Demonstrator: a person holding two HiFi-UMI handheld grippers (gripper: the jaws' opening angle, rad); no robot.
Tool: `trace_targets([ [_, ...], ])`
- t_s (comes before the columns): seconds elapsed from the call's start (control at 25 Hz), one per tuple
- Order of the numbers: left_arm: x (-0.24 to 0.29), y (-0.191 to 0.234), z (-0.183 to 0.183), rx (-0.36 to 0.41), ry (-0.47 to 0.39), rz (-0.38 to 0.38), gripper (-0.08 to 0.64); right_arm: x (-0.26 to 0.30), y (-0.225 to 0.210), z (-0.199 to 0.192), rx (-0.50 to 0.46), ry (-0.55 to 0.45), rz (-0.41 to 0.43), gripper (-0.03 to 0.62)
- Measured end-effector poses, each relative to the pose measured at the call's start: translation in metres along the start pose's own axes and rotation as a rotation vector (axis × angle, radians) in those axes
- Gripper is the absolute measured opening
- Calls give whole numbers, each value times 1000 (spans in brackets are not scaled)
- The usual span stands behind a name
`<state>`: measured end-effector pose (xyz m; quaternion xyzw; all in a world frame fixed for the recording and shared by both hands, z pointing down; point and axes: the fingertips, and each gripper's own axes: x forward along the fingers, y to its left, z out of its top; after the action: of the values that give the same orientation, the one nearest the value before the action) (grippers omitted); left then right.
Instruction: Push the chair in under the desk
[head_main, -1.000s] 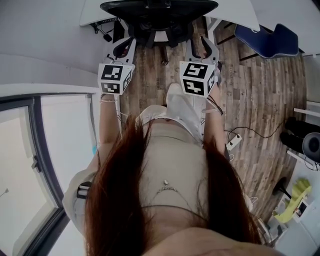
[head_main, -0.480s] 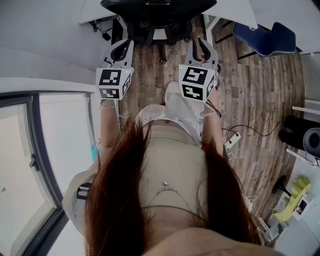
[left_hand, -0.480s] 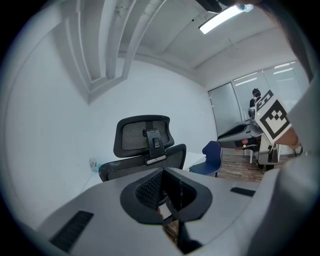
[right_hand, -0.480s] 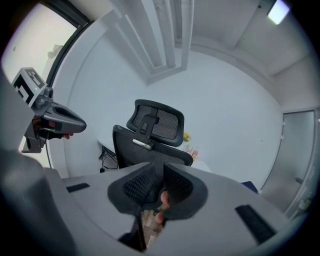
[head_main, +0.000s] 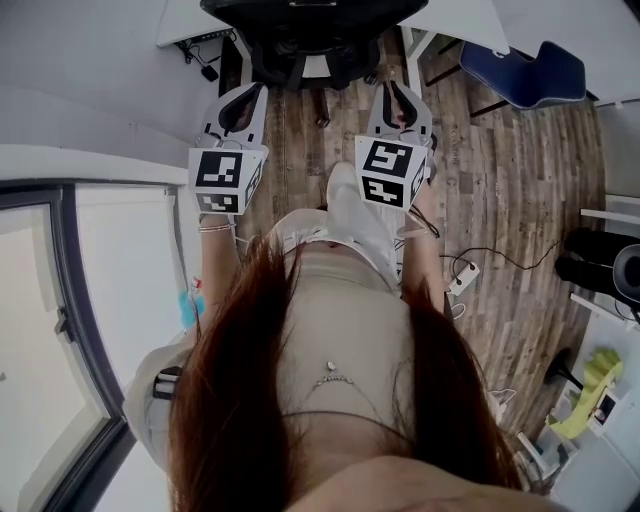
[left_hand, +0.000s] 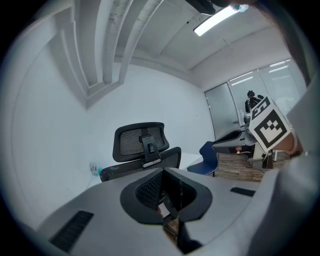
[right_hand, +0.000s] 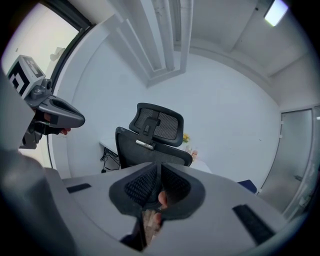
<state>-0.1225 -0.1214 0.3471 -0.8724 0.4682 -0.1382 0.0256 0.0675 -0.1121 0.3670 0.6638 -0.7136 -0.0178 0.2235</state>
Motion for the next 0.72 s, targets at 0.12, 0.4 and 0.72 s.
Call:
trace_targets([
  [0.12, -3, -3, 0, 16, 11, 3, 5, -3, 1, -1, -4, -5, -5, 35],
  [0.4, -12, -3, 1, 2, 4, 15, 5, -6, 2, 1, -9, -23, -9, 26],
  [0.72, -18, -3, 2, 6, 6, 38, 5, -6, 4, 7, -95, -43, -23, 25],
])
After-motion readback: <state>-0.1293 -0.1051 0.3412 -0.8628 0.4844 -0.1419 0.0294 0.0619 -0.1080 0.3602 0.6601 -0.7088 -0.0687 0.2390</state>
